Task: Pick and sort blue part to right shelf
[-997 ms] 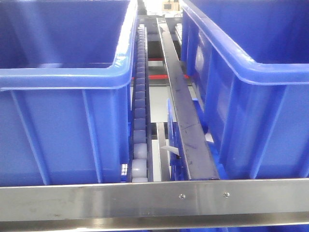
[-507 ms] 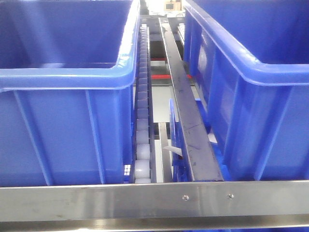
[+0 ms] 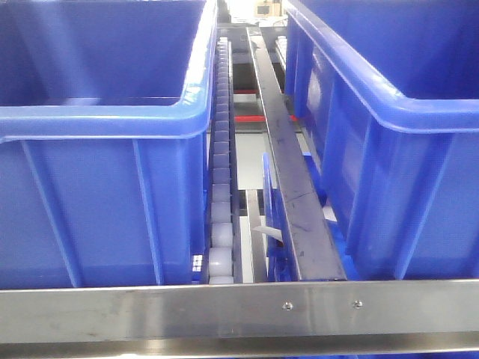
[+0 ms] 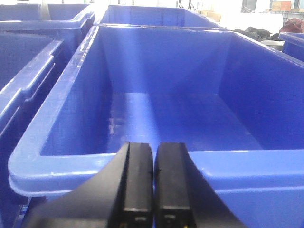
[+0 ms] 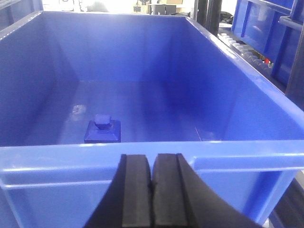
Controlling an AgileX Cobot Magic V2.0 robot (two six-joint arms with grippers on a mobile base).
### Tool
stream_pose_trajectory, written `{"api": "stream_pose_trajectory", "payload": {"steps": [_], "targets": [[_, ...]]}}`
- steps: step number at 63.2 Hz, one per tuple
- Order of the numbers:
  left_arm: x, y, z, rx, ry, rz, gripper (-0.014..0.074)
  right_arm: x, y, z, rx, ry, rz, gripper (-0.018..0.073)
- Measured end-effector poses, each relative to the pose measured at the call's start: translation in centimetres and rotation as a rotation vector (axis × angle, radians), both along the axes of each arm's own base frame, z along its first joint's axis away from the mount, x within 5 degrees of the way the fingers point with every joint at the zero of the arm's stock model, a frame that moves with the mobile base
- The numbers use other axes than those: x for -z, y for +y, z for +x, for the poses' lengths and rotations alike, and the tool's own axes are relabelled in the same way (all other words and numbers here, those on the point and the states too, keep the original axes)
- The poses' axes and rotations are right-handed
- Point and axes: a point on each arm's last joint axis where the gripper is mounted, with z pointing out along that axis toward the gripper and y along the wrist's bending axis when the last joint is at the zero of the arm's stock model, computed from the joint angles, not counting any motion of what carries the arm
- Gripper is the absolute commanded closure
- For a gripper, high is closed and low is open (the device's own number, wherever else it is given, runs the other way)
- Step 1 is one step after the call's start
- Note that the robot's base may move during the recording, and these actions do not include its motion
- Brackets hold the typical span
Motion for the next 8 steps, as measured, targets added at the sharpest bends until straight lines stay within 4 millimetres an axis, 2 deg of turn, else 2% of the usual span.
{"api": "stream_pose_trajectory", "payload": {"steps": [8], "targets": [[0.0,0.0,0.0,0.0,0.0,0.0,0.0474,0.0,0.0,0.0,0.0,0.0,0.0,0.0528]]}}
